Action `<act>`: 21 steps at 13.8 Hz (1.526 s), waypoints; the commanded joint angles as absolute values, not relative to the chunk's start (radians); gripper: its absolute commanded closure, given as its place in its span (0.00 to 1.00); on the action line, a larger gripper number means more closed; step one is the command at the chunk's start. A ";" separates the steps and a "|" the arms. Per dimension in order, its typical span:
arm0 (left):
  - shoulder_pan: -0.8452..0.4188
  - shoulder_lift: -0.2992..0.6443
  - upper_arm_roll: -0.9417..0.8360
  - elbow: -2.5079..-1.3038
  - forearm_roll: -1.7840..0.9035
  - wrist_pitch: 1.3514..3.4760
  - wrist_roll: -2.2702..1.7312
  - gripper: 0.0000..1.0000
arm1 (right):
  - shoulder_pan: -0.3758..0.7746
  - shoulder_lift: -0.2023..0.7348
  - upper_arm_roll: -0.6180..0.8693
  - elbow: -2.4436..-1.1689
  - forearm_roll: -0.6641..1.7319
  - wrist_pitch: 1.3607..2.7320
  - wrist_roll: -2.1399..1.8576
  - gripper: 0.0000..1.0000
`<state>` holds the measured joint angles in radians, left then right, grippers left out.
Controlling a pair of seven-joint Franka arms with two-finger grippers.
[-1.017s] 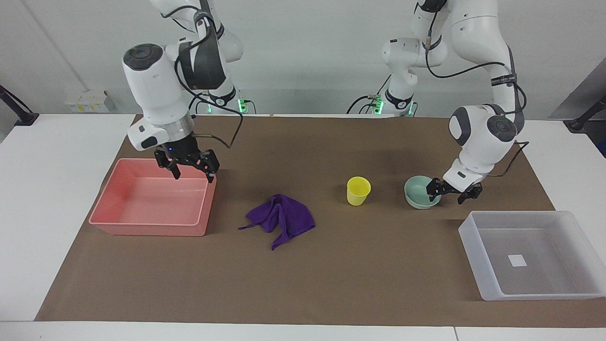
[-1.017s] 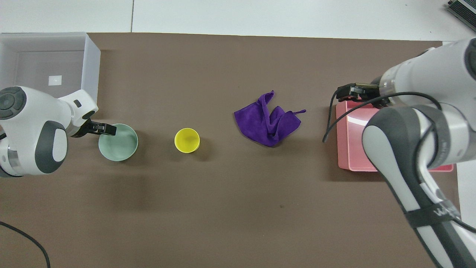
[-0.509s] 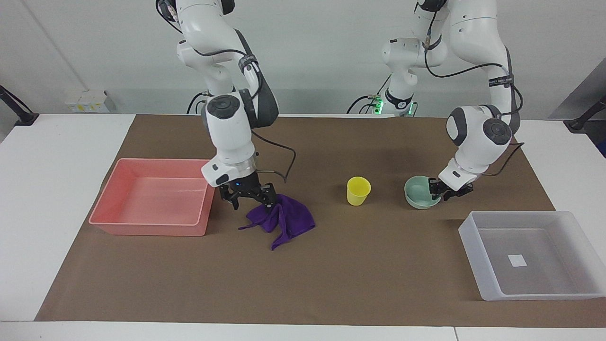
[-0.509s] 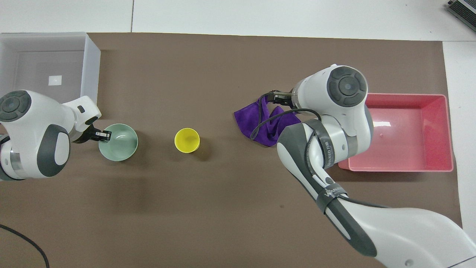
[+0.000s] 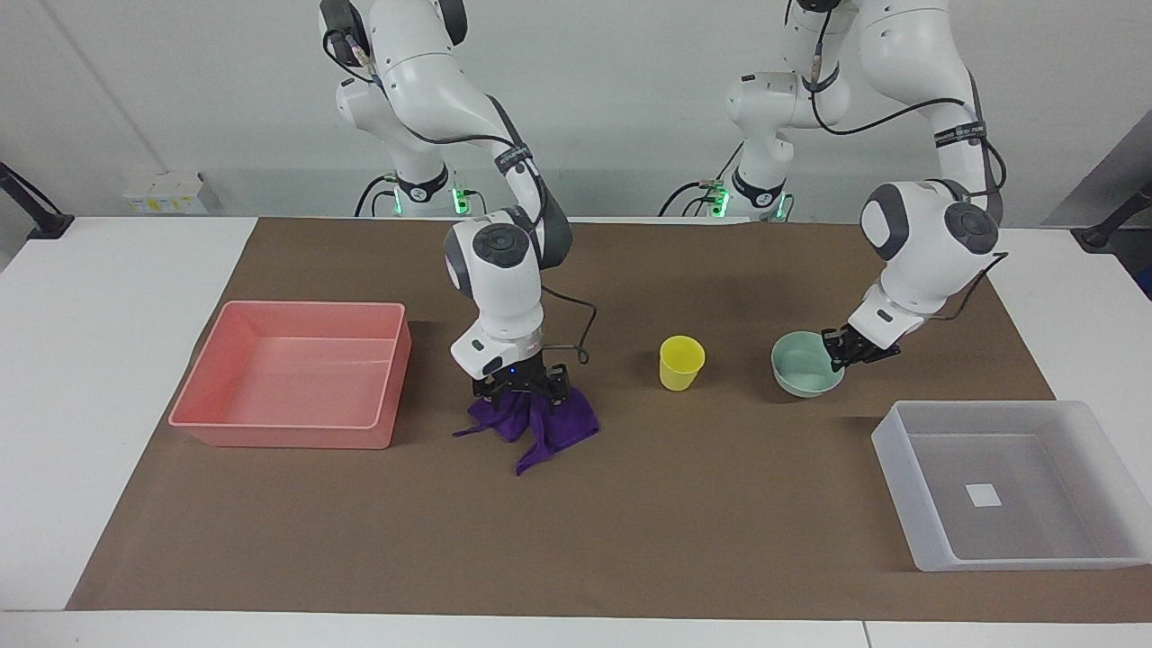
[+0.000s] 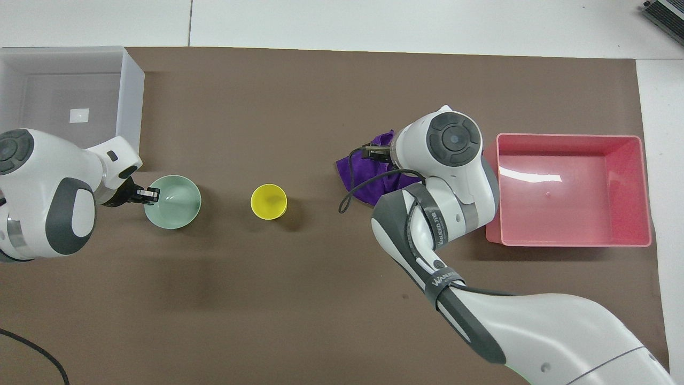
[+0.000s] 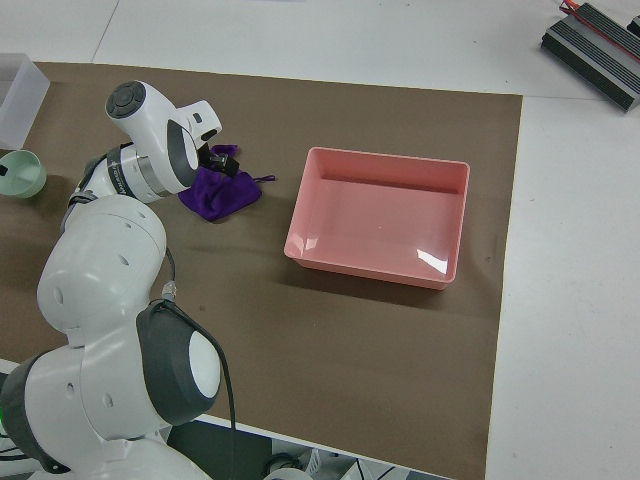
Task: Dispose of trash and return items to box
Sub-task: 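Lift the green bowl into the clear box while the right gripper grasps the cloth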
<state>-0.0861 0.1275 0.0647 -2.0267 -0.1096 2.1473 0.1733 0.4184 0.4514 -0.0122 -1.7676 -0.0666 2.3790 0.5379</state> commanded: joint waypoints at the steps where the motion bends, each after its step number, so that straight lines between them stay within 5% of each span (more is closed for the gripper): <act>1: -0.063 0.135 0.069 -1.899 -0.129 2.056 0.186 1.00 | 0.420 0.442 -0.011 -1.836 -0.089 2.456 0.557 0.00; 4: -0.040 0.175 0.069 -1.809 -0.130 2.059 0.186 1.00 | 0.423 0.445 -0.011 -1.851 -0.094 2.479 0.557 0.00; 5: -0.031 0.195 0.071 -1.772 -0.129 2.069 0.184 1.00 | 0.422 0.443 -0.011 -1.858 -0.106 2.474 0.548 0.22; 6: -0.017 0.208 0.072 -1.741 -0.124 2.077 0.184 1.00 | 0.422 0.443 -0.011 -1.853 -0.113 2.462 0.546 0.74; 7: 0.007 0.222 0.072 -1.709 -0.117 2.072 0.186 1.00 | 0.422 0.443 -0.011 -1.847 -0.112 2.451 0.560 1.00; 13: 0.098 0.323 0.069 -1.505 -0.107 2.046 0.193 1.00 | 0.422 0.431 -0.015 -1.832 -0.112 2.393 0.607 1.00; 21: 0.251 0.630 -0.018 -1.154 -0.104 2.013 0.288 1.00 | 0.325 0.132 -0.018 -1.807 -0.110 2.070 0.557 1.00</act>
<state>0.1754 0.4959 0.0444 -1.3195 -0.1095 2.0475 0.2492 0.3591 0.2014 -0.0282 -1.7834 -0.0983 2.1197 0.5797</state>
